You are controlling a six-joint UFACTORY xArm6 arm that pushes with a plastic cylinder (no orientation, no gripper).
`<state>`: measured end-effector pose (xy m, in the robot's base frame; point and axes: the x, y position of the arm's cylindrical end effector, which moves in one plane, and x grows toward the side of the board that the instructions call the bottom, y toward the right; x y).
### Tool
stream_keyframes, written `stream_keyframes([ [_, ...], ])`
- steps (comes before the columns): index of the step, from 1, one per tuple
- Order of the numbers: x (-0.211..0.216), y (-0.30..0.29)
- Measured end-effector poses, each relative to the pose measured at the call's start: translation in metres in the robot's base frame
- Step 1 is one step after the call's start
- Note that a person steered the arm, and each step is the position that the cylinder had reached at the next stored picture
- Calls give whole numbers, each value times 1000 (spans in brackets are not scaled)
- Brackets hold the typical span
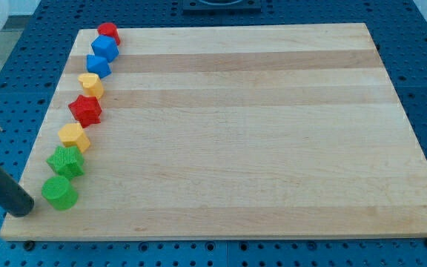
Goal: Slide the green circle towards the center of the board
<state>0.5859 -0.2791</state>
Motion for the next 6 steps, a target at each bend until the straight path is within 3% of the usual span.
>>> stream_keyframes([
  [6,-29,85],
])
